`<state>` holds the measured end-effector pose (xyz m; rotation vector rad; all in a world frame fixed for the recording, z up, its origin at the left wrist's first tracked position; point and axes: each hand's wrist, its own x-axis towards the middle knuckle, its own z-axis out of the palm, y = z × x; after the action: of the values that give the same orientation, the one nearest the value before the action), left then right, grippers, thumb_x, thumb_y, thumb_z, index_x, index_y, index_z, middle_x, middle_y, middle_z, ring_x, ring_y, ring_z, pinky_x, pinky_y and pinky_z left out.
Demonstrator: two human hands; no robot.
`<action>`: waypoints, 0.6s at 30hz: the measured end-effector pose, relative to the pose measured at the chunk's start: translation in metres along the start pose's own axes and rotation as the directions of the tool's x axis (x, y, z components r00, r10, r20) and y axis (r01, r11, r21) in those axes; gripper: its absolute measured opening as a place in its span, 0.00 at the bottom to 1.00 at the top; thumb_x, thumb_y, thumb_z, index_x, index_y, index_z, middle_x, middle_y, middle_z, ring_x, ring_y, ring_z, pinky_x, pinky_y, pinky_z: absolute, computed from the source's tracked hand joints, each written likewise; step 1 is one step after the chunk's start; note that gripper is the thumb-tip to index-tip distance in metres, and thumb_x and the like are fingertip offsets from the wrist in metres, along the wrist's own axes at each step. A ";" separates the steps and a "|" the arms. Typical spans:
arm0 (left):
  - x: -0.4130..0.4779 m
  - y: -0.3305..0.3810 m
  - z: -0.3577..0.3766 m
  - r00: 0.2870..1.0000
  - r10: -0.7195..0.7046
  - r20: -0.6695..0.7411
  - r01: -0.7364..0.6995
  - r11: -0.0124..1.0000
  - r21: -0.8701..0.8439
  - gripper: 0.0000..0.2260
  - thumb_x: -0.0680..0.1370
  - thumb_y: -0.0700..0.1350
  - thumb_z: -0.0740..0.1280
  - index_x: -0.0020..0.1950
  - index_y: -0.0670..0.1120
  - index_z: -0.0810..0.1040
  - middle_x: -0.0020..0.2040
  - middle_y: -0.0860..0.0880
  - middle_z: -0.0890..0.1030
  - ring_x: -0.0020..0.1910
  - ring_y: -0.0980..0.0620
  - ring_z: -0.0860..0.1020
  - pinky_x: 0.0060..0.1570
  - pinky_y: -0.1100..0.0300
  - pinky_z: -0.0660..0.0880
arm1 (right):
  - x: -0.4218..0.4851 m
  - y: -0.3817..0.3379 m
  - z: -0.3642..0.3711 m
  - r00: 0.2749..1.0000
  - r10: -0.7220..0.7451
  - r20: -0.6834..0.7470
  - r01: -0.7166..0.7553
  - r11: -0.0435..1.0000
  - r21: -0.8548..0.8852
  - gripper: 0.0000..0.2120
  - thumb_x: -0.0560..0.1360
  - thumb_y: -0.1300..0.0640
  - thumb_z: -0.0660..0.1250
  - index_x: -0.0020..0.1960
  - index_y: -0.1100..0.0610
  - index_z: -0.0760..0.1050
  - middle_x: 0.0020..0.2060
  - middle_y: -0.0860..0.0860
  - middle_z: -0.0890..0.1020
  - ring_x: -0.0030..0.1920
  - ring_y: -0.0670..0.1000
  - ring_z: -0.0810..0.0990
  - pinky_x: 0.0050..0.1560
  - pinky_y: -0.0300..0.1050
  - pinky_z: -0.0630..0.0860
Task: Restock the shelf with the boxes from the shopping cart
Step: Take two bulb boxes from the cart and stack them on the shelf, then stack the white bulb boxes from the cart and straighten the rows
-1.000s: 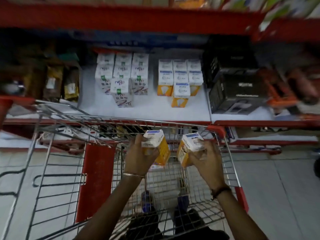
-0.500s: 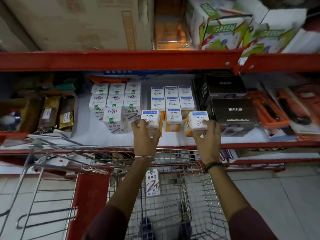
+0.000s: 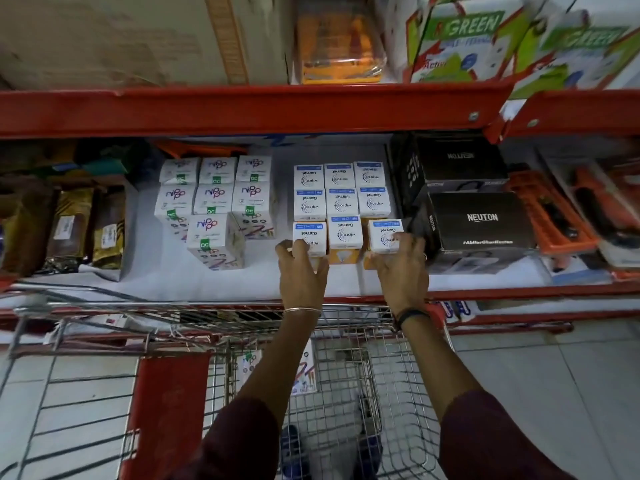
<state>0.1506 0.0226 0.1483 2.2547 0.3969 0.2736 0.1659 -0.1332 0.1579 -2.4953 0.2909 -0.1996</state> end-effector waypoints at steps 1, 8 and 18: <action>-0.002 0.000 0.000 1.000 0.009 0.004 -0.009 1.000 -0.001 0.16 0.71 0.44 0.71 0.55 0.43 0.69 0.61 0.41 0.68 0.54 0.41 0.76 0.47 0.49 0.78 | -0.001 0.000 -0.001 1.000 -0.001 0.000 0.001 1.000 -0.028 0.27 0.69 0.50 0.73 0.63 0.58 0.69 0.64 0.61 0.70 0.57 0.62 0.77 0.46 0.53 0.78; -0.027 -0.011 -0.028 0.986 0.139 -0.090 -0.143 0.989 -0.039 0.16 0.74 0.51 0.67 0.58 0.45 0.70 0.64 0.38 0.68 0.60 0.41 0.73 0.55 0.46 0.77 | -0.030 -0.006 -0.018 0.987 -0.115 -0.113 0.114 0.993 -0.018 0.24 0.72 0.49 0.70 0.61 0.62 0.70 0.63 0.62 0.71 0.58 0.61 0.76 0.52 0.53 0.78; -0.115 -0.159 -0.064 0.998 -0.009 0.058 -0.002 0.985 0.171 0.19 0.74 0.55 0.60 0.61 0.47 0.68 0.63 0.38 0.72 0.57 0.39 0.76 0.38 0.52 0.79 | -0.145 0.028 0.068 0.982 -0.097 0.162 0.091 0.995 0.043 0.20 0.74 0.46 0.64 0.58 0.59 0.73 0.56 0.58 0.78 0.50 0.58 0.79 0.40 0.42 0.74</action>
<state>-0.0074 0.1237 0.0612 2.4242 0.4066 0.1763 0.0353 -0.0808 0.0761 -2.4740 0.1011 -0.0365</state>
